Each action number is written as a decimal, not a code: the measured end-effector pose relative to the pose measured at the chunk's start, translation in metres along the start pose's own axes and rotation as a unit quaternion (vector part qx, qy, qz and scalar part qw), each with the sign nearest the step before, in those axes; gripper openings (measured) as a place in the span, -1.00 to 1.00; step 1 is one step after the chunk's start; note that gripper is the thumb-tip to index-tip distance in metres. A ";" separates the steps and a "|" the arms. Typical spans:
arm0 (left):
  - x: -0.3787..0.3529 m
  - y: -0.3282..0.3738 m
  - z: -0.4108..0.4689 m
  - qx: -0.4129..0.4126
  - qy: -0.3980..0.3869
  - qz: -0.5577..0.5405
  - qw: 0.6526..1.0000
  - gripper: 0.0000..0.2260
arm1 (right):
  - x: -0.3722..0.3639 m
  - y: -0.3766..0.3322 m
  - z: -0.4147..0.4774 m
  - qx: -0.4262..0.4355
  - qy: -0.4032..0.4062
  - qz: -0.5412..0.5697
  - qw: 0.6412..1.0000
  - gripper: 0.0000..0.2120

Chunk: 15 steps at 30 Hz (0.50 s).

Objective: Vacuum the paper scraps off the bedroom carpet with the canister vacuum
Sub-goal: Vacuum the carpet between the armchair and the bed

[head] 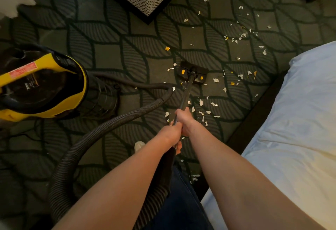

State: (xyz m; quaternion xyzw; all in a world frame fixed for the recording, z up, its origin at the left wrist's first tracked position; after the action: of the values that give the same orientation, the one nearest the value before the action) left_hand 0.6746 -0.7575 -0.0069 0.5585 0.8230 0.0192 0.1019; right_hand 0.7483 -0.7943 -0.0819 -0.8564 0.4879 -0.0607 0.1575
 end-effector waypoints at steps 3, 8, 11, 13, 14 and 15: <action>-0.001 -0.016 -0.008 0.000 -0.001 0.038 0.999 -0.57 | -0.003 0.015 -0.010 0.002 -0.003 -0.011 1.000 -0.45; 0.010 -0.039 -0.016 0.000 -0.004 0.047 0.999 -0.55 | -0.018 0.035 -0.024 0.006 -0.012 0.011 1.000 -0.39; 0.022 -0.057 -0.023 0.002 -0.004 0.059 0.998 -0.54 | -0.034 0.052 -0.034 0.007 -0.008 0.009 1.000 -0.39; 0.034 -0.070 -0.028 0.007 0.005 0.061 0.998 -0.53 | -0.048 0.064 -0.039 0.008 -0.007 0.009 1.000 -0.40; 0.041 -0.077 -0.031 0.011 0.011 0.066 0.998 -0.53 | -0.057 0.070 -0.040 0.001 -0.007 0.012 1.000 -0.40; 0.048 -0.084 -0.034 0.015 0.015 0.069 0.997 -0.54 | -0.065 0.077 -0.042 -0.005 -0.006 0.020 1.000 -0.38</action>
State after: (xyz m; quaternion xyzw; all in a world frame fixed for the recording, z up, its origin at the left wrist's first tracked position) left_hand 0.5739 -0.7417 0.0068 0.6147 0.7845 0.0222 0.0792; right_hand 0.6411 -0.7840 -0.0648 -0.8478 0.5039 -0.0499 0.1579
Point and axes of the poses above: each hand's wrist, its own z-axis towards the middle knuckle, its own x-axis out of the back of the hand, y = z × x, the point moved 2 cm from there along z, towards the middle knuckle, and after that the axes turned 12 degrees about -y, right-handed, at the moved point
